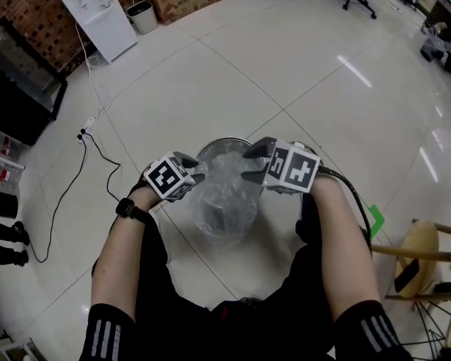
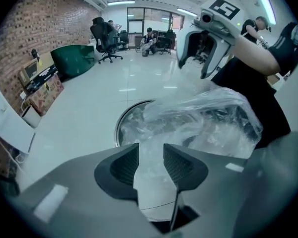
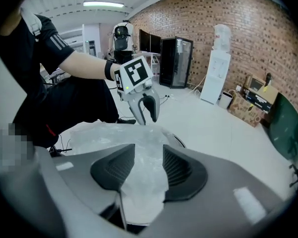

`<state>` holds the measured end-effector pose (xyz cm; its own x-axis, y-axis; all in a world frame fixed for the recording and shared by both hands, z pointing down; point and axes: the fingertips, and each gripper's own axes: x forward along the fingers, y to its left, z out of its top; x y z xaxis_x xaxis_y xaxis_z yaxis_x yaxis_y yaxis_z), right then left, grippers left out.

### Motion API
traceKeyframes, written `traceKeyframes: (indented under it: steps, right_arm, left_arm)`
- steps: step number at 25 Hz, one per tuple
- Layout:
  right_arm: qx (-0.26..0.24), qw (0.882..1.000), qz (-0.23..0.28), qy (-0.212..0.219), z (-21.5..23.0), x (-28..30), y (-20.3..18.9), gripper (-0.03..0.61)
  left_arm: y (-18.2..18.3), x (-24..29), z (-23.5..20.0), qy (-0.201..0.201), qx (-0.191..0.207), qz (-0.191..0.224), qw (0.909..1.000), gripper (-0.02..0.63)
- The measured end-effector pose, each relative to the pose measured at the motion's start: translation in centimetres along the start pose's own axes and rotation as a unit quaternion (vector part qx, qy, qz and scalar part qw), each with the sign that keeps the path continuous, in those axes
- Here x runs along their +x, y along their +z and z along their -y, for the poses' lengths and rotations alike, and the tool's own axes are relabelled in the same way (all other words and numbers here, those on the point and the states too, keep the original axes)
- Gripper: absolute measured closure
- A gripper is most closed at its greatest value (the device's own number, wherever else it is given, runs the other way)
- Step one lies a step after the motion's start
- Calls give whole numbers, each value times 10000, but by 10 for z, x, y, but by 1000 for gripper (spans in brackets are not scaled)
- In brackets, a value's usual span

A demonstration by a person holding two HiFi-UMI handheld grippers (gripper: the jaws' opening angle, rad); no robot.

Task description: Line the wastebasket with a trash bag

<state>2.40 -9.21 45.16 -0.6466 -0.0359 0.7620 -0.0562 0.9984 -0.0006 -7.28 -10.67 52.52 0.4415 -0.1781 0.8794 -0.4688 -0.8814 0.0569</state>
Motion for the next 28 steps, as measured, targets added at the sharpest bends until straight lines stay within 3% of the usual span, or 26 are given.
traceKeyframes:
  steps: [4,9,12,16,22,28]
  right_arm:
    - [-206,9992,-140,297,-15,11,2,351]
    - [-534,9965,-562,300,-17,44,-1,348]
    - [-730,9938,-790,291,-17,58,-5,352]
    - [-731,9922,-955,342,-15,76,-17,389]
    - [-593,9883,-1309,502,-14,96,-45,465]
    - [-516,9873,-1406,537,-10,124,-65,491]
  left_arm:
    - [8,-1,31,-230,307,60,9992,422]
    - [-22,43,27,-55,477,-503,9976,423]
    - [-18,57,27,3,608,-668,9959,479]
    - [0,59,30,59,852,-586,9946,585]
    - [-4,59,22,123,631,-488,9967,612]
    - [-3,68,21,133,439,-343,9984,614]
